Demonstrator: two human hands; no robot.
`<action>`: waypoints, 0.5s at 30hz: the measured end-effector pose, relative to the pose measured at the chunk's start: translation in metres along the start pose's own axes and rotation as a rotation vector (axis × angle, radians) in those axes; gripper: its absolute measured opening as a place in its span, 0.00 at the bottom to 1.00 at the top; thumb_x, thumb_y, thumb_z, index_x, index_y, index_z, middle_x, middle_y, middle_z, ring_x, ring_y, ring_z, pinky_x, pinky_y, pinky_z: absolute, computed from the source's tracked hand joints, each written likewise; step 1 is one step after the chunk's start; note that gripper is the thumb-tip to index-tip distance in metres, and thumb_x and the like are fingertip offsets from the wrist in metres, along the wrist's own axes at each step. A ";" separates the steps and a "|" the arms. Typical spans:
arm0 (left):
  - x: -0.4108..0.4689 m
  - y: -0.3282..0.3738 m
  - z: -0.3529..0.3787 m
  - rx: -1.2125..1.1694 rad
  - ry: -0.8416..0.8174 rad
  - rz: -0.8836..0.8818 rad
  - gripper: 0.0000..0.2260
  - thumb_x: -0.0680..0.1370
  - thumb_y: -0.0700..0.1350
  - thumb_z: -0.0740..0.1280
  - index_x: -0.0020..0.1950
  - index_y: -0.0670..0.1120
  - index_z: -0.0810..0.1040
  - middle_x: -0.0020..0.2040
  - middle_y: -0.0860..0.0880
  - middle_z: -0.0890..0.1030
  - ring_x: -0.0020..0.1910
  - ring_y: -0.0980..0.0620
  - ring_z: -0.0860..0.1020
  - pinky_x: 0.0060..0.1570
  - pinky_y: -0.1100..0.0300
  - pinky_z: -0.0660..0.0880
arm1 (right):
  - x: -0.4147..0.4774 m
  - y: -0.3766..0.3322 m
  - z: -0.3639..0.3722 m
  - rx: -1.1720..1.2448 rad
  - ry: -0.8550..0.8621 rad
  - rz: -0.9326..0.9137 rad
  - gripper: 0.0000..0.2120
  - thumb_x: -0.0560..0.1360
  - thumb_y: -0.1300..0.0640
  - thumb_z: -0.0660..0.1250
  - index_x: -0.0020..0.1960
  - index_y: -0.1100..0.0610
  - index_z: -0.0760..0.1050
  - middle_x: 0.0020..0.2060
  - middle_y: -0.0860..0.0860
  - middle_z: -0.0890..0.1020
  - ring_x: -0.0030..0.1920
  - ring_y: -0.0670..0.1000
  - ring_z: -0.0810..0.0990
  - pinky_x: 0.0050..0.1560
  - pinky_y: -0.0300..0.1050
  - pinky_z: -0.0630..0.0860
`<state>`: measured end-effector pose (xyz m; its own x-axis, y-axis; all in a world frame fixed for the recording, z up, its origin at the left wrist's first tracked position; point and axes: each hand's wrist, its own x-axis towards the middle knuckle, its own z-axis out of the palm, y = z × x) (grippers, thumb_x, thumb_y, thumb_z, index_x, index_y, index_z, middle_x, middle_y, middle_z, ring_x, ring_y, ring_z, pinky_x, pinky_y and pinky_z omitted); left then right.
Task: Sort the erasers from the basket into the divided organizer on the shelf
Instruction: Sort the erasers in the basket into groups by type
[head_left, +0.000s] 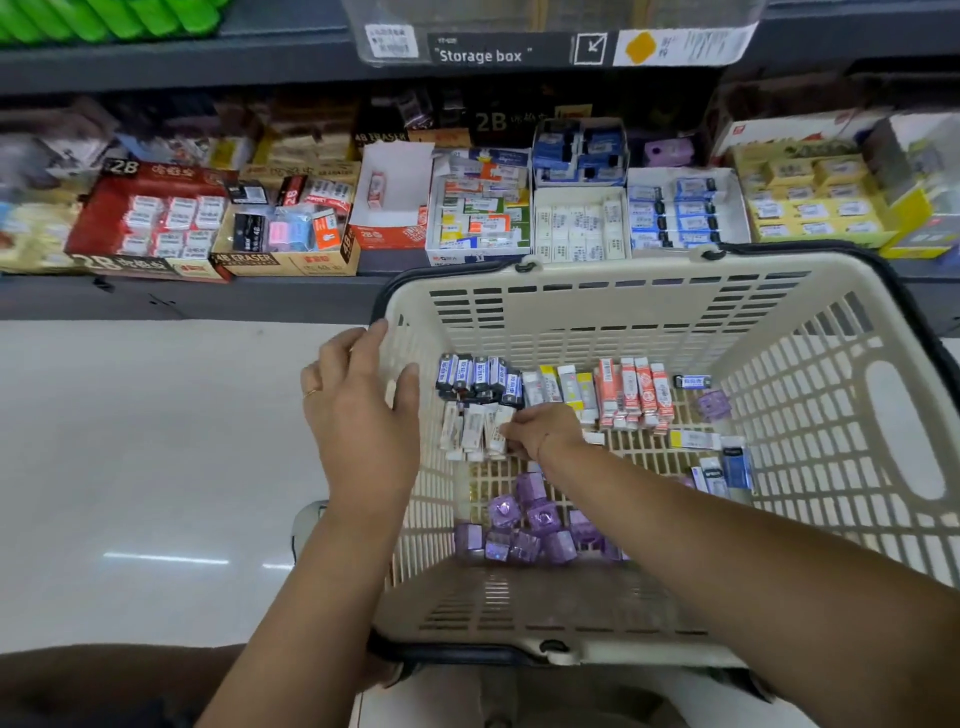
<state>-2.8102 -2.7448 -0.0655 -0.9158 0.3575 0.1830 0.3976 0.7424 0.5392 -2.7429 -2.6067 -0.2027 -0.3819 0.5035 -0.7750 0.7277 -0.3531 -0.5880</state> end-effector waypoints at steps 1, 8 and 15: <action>0.001 -0.003 0.001 -0.001 -0.034 -0.011 0.19 0.79 0.44 0.65 0.70 0.45 0.72 0.64 0.44 0.73 0.61 0.45 0.71 0.60 0.55 0.66 | 0.002 0.002 0.004 -0.002 0.003 -0.008 0.12 0.68 0.61 0.76 0.50 0.63 0.81 0.46 0.59 0.84 0.47 0.59 0.83 0.53 0.55 0.80; 0.004 -0.003 0.001 -0.038 -0.118 -0.066 0.18 0.83 0.46 0.57 0.73 0.49 0.67 0.69 0.48 0.69 0.57 0.46 0.77 0.51 0.57 0.71 | -0.003 0.001 0.016 -0.026 0.018 -0.090 0.05 0.71 0.60 0.74 0.45 0.60 0.82 0.39 0.55 0.84 0.40 0.56 0.83 0.49 0.53 0.81; -0.002 0.002 0.005 0.060 0.036 0.063 0.18 0.80 0.44 0.62 0.70 0.46 0.71 0.69 0.43 0.69 0.67 0.44 0.68 0.64 0.50 0.66 | -0.026 -0.006 -0.058 -0.285 -0.283 -0.161 0.10 0.74 0.63 0.70 0.55 0.62 0.80 0.42 0.53 0.82 0.43 0.50 0.81 0.51 0.42 0.79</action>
<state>-2.8074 -2.7412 -0.0691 -0.8899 0.3847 0.2452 0.4562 0.7523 0.4753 -2.7043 -2.5717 -0.1653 -0.6156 0.2840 -0.7351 0.7593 -0.0359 -0.6497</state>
